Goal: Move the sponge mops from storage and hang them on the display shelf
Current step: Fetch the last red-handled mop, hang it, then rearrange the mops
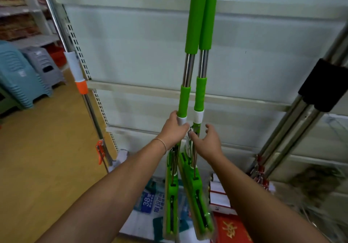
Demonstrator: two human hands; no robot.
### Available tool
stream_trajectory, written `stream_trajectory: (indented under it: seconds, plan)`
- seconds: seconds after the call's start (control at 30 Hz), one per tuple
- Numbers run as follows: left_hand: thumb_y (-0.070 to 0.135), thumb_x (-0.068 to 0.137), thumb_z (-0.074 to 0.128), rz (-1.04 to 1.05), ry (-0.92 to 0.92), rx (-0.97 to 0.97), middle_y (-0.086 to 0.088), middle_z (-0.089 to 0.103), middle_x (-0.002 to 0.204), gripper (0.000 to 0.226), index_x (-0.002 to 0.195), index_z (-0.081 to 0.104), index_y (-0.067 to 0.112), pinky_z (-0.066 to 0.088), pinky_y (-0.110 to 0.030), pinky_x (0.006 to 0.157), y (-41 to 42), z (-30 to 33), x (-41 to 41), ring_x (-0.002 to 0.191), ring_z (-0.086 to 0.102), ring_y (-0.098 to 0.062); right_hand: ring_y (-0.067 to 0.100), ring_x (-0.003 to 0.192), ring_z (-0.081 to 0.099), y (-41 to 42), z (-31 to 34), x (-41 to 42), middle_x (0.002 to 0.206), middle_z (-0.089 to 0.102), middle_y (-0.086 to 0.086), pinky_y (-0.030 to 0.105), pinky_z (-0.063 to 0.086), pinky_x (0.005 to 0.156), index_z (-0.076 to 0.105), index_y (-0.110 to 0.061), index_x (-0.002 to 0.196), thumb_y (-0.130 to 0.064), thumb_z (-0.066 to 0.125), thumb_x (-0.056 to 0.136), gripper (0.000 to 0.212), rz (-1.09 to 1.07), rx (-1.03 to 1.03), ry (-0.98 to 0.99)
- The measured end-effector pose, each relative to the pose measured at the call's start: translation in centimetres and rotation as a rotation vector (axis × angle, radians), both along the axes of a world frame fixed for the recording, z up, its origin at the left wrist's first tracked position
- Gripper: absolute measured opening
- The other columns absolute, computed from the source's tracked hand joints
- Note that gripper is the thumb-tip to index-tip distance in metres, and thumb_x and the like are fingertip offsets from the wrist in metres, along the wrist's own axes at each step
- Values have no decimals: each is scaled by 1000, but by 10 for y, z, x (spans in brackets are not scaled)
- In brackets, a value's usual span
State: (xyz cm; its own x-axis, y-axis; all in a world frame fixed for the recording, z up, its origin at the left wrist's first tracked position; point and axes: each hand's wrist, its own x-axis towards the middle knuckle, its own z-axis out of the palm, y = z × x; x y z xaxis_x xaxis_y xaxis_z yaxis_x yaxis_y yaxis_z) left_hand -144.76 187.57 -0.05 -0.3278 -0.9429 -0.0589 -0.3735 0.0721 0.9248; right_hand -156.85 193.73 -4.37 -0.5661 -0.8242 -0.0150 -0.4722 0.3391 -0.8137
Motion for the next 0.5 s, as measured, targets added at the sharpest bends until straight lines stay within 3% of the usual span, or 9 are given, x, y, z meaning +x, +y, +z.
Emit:
stream_trajectory:
  seconds: [0.07, 0.17, 0.27, 0.33, 0.5]
  plan:
    - [23, 90, 62, 39, 10, 21, 1, 57, 116, 51, 137, 41, 22, 48, -36, 96, -7, -8, -5, 108, 58, -22, 30, 125, 55, -11, 0, -2, 136, 56, 14, 42, 48, 99, 44, -12, 141, -49, 71, 84, 73, 25, -22, 18]
    - [25, 91, 61, 64, 9, 30, 4, 60, 106, 35, 123, 47, 26, 47, -28, 80, -14, -19, -9, 95, 60, -16, 28, 91, 64, -24, -4, -2, 95, 64, 8, 32, 46, 68, 58, -15, 102, -41, 73, 82, 36, 73, -48, 54]
    - [27, 91, 63, 68, 16, 3, 14, 59, 91, 21, 107, 49, 29, 41, -18, 63, -19, -27, -12, 81, 56, 2, 28, 85, 61, -28, -11, -1, 89, 62, 9, 37, 50, 69, 55, -13, 94, -35, 76, 78, 34, 101, 4, 78]
    - [28, 91, 65, 50, 28, -5, 16, 59, 90, 16, 99, 51, 31, 42, -17, 63, -23, -29, -11, 81, 56, 3, 27, 87, 60, -27, -14, -1, 95, 61, 9, 37, 52, 74, 56, -13, 99, -34, 78, 74, 39, 102, 45, 98]
    - [37, 93, 62, -82, 17, 2, -2, 69, 99, 22, 106, 56, 20, 53, -32, 83, -29, -46, -5, 95, 67, -18, 25, 85, 65, -24, -25, -1, 91, 66, 4, 33, 52, 71, 59, -15, 102, -26, 76, 74, 35, 109, 60, 51]
